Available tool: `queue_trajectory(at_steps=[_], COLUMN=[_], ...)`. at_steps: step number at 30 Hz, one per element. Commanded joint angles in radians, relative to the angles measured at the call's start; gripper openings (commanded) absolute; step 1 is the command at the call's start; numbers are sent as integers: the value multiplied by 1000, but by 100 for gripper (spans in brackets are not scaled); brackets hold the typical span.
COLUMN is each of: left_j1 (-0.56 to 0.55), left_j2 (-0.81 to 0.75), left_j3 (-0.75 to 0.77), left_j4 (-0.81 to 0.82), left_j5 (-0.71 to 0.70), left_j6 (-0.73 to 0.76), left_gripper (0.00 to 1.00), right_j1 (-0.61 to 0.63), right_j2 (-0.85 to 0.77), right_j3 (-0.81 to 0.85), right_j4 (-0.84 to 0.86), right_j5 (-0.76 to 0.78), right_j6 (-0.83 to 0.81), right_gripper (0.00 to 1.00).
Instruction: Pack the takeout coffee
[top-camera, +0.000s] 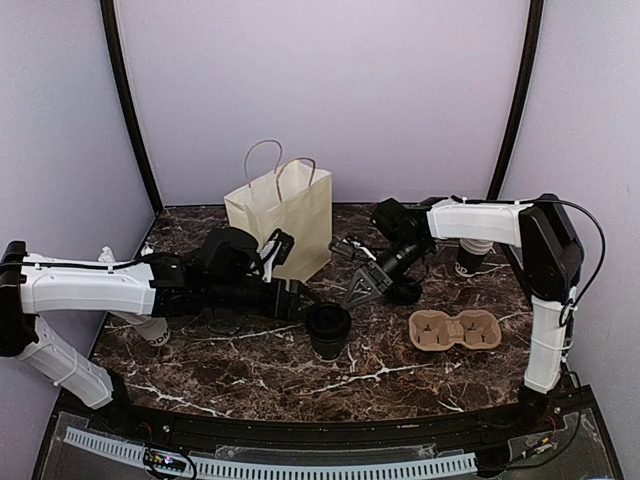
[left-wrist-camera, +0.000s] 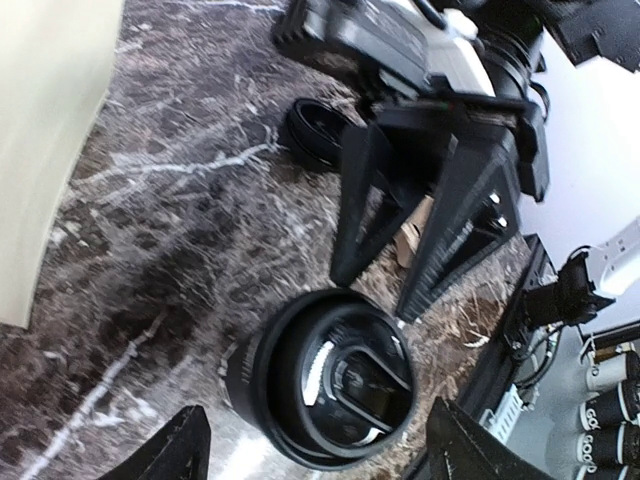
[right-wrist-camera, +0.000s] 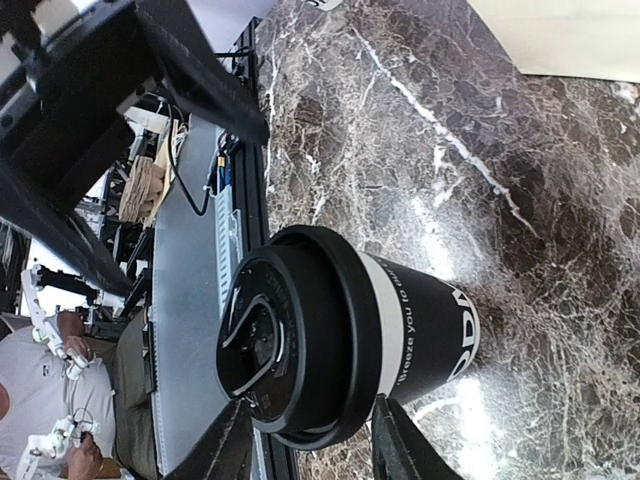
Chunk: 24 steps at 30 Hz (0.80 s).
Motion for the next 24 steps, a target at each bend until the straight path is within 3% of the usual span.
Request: queue_trajectory(at_steps=[1,5,11,17,24], left_j1=[-34,-38,-37,-11,32], left_j2=[5,77,123,171,212], left_j3=[1,45,69,109,136], left_j4=[-68,-147,-112,-127,-116], left_j5=[7,-37,-38,-40,-21], left_j6=[-96,-143,-108,-54,29], left_gripper=[77,73,68,67,68], right_j1=[14,17,18,34,79], right_j2=[25,19,-30,-98,-150], right_j3=[7,-12,-79,-160,-205], right_j4=[-22,-24,-5,-6,9], right_j5=[-45,-42,-22,-86,-57], right_j6=[-27,-38,-51,-98,-95], right_gripper=[40,39,39,39,41])
